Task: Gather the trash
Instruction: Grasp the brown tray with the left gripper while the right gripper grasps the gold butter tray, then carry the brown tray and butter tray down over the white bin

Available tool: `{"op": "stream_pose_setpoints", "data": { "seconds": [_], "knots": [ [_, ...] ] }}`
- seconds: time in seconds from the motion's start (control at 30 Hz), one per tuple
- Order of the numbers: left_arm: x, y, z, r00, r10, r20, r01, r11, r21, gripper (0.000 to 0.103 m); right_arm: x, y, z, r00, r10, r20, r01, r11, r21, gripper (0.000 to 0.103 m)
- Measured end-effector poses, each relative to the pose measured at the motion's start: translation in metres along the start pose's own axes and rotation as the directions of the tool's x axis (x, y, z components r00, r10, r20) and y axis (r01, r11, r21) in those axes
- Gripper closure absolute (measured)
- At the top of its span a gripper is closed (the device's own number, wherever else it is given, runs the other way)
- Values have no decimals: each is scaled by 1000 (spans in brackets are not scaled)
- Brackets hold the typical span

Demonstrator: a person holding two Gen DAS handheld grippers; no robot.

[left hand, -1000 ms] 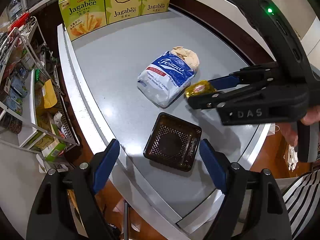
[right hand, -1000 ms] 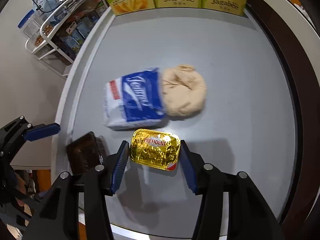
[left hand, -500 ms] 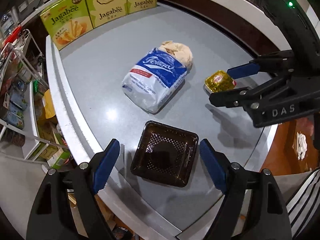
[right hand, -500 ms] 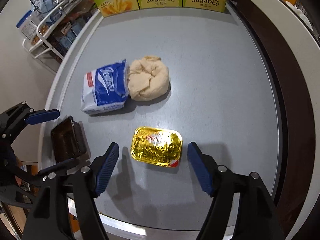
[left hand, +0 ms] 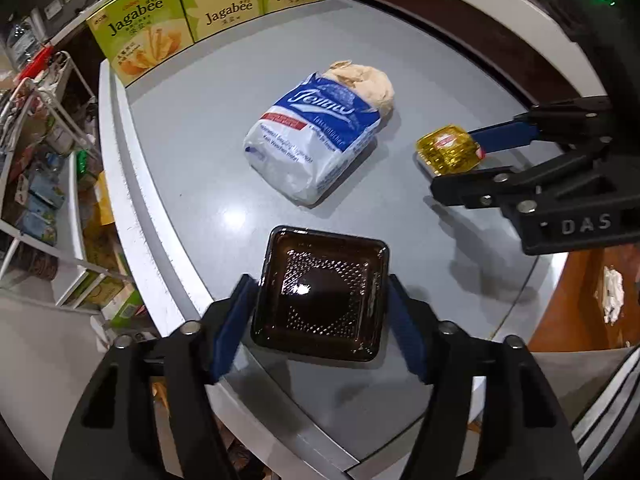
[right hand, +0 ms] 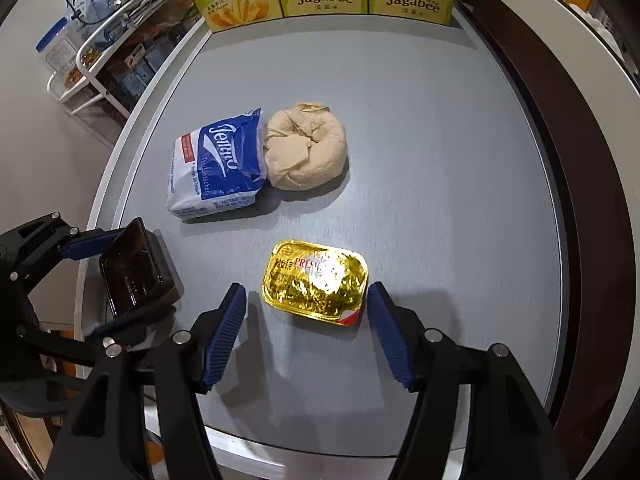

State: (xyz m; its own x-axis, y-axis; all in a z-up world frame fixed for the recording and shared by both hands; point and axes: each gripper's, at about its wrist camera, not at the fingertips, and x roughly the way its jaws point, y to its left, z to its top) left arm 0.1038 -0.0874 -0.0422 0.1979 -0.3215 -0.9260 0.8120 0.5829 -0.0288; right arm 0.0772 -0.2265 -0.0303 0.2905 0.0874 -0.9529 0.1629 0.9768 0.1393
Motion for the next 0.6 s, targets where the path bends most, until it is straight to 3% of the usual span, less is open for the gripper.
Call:
{"op": "stream_pose_setpoints", "data": {
  "seconds": [0.1,0.13,0.17,0.23,0.3,0.6],
  "knots": [
    [0,-2,0,1000,15,9,-15,1000,-6,33,-1,-3,-1,1000,23,12,-23,999,28,42],
    [0,-2,0,1000,17,10,-17,1000,-11,33,-1,-3,-1,1000,20,15,-21,999,35,53],
    [-1,0,1,1000,20,12,-20,1000,-16,33,-2,-4,-1,1000,12,22,-13,999,34,55],
    [-1,2,2,1000,5,13,-5,1000,-31,34,-2,-4,-1,1000,16,23,-17,999,35,55],
    [-2,2,3,1000,9,15,-9,999,-37,44,-3,-5,-2,999,28,24,-29,999,41,55],
    [-19,2,1,998,-20,57,25,995,-98,46,-23,-7,-9,997,53,57,-55,998,27,55]
  ]
}}
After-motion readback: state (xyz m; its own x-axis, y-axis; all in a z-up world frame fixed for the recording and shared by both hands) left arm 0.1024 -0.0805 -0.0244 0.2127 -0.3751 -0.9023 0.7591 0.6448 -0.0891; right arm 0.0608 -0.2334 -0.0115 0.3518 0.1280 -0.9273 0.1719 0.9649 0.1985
